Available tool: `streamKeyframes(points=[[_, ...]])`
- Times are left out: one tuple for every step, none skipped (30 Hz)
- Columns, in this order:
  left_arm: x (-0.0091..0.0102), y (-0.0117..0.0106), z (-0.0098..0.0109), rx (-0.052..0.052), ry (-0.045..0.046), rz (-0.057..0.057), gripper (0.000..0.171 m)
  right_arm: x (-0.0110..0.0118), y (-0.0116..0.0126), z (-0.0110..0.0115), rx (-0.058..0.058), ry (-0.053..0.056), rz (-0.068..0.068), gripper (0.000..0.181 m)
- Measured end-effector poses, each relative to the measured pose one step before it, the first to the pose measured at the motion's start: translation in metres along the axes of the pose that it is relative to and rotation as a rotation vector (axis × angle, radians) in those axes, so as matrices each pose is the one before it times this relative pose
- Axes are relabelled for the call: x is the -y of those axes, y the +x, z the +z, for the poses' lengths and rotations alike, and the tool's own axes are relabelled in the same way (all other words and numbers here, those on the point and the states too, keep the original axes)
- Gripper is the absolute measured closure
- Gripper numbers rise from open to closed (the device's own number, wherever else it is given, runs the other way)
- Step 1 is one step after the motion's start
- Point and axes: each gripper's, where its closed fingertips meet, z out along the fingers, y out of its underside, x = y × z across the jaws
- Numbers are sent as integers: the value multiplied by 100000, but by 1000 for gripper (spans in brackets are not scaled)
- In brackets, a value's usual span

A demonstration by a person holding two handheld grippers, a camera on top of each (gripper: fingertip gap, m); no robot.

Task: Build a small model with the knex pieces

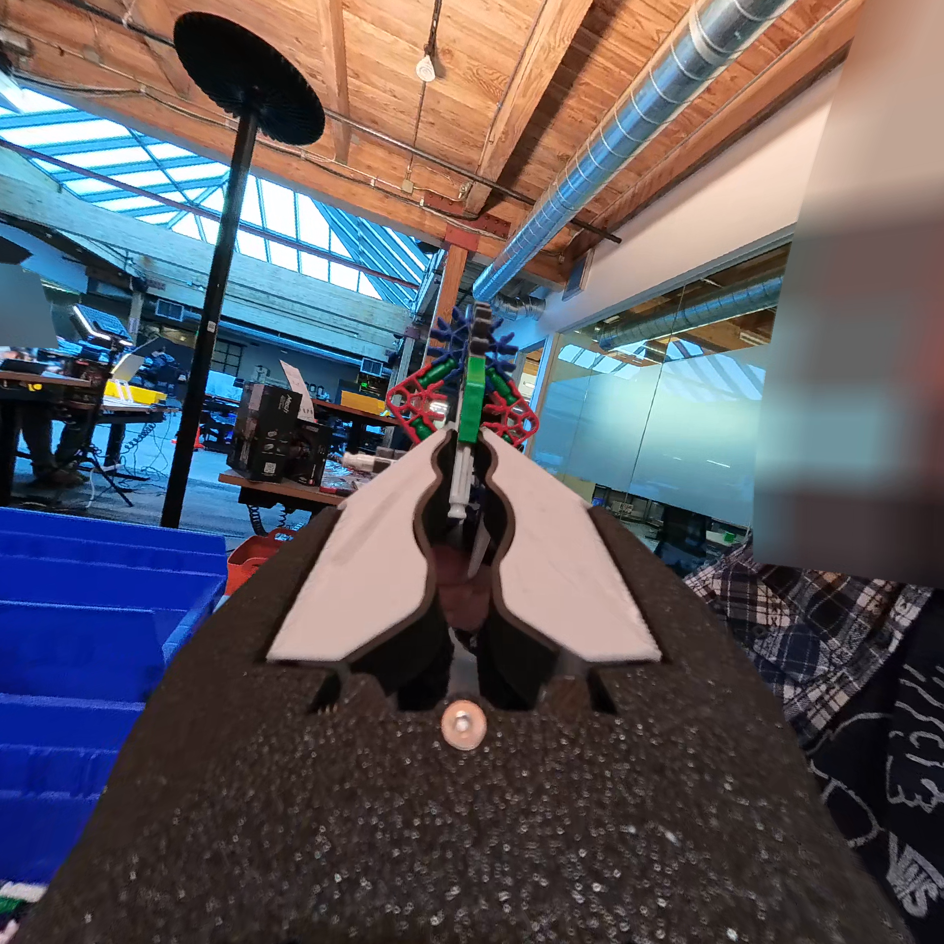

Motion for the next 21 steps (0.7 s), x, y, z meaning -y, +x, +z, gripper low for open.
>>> streamKeyframes(points=[[-123,-59,-15,60,-1263,129,168,-133,36,-23,1419,-14,1531,177],[-185,110,33,-593,-1933,720,168,-112,-94,-100,2406,-171,1677,178],[-194,316,91,-1794,-1799,411,168,-67,-264,-133,3415,-73,1906,178],[-151,273,75,-1843,-1378,-352,168,-33,-276,-110,3168,69,1426,178],[-147,181,8,-1638,-1167,-224,168,-86,-200,-55,2228,-267,507,178],[-218,324,-54,-3105,-1568,-894,168,-160,-272,3,2496,-732,697,177],[-183,172,-86,-1545,-1438,372,168,-187,-236,37,2206,-832,627,177],[-132,131,-21,-853,-1218,511,168,-166,-161,30,1764,-629,407,177],[-153,390,52,-2637,-1301,-588,168,-62,-292,13,2720,-71,476,178],[-189,507,73,-3153,-1577,-291,167,-45,-417,36,3108,198,42,177],[9,141,-2,-82,-392,1691,167,-4,-226,85,1514,506,-438,177],[20,181,9,-871,-389,-85,167,16,-138,85,1144,780,175,177],[-92,343,69,-1879,-713,450,167,-17,-256,88,2077,561,419,178],[-11,234,47,-1398,23,57,166,-16,-212,90,1572,298,-158,178],[91,63,-37,-872,885,-529,166,42,-67,87,628,421,-101,177],[139,-103,-109,459,1119,297,166,79,118,78,-430,460,-103,178],[172,-242,-128,2217,880,2336,167,57,245,57,-1613,355,-687,178],[50,-145,-56,1490,-315,1293,167,29,215,25,-1585,277,-617,178],[5,-65,-19,875,-916,459,167,-30,98,29,-708,26,19,178],[-95,-16,-24,260,-1379,-2,167,-104,24,24,-235,-687,-249,177],[-86,19,6,-235,-992,-502,167,-93,-36,4,13,-1118,-760,177]])
